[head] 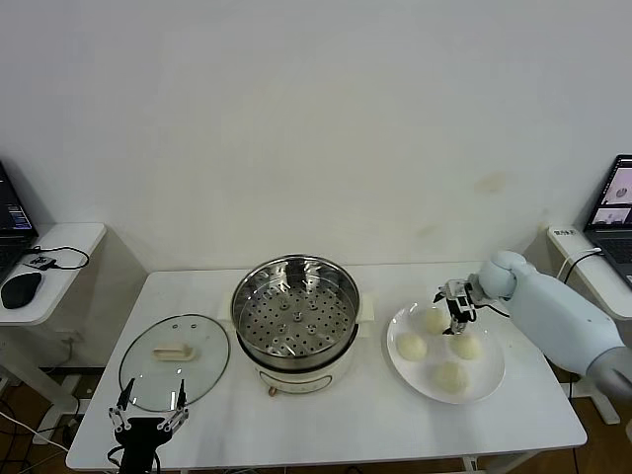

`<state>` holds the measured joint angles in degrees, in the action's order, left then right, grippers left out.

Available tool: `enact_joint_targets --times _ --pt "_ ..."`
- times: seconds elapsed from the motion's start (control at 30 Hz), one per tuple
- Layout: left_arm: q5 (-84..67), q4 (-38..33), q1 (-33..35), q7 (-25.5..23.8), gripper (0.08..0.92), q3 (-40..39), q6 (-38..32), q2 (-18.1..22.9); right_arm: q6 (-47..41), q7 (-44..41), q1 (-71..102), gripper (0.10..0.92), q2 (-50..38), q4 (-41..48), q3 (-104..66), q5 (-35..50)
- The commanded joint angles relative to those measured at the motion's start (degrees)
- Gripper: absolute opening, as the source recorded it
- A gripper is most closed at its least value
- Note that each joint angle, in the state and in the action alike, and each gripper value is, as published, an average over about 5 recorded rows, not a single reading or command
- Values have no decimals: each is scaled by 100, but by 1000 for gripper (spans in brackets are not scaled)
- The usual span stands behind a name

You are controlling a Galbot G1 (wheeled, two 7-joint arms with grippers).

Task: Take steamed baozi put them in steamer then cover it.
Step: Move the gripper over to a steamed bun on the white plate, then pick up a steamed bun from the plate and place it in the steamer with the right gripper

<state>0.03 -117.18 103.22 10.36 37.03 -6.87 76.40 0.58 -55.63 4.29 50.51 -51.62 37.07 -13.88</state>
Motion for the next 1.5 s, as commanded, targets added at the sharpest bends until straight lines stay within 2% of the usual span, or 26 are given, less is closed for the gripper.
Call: enact_joint_targets --times 0.03,0.63,0.8,0.97,1.1,1.23,1.5 --pt "6 -3 4 0 823 6 -6 7 -33 -14 -124 793 215 289 163 -58" --pt "34 -84 71 6 823 14 -49 10 -77 -33 -176 605 87 59 310 -49" --pt "9 -93 78 0 823 9 -44 -8 -179 -114 -556 600 -261 -585 677 358" --pt "-107 -92 72 -14 823 -17 -23 -52 -363 -171 -1253 602 -822 -1519 1142 1038" --pt "-185 -105 65 -30 823 -49 -17 -86 -409 -147 -1941 602 -1047 -1908 1508 1582" --pt "-208 -116 60 -44 823 -84 -16 -121 -326 -68 -2667 602 -864 -1910 1893 1994" --pt "-367 -112 -8 -62 823 -67 2 -201 -70 163 -3892 604 39 -1799 2905 2599"
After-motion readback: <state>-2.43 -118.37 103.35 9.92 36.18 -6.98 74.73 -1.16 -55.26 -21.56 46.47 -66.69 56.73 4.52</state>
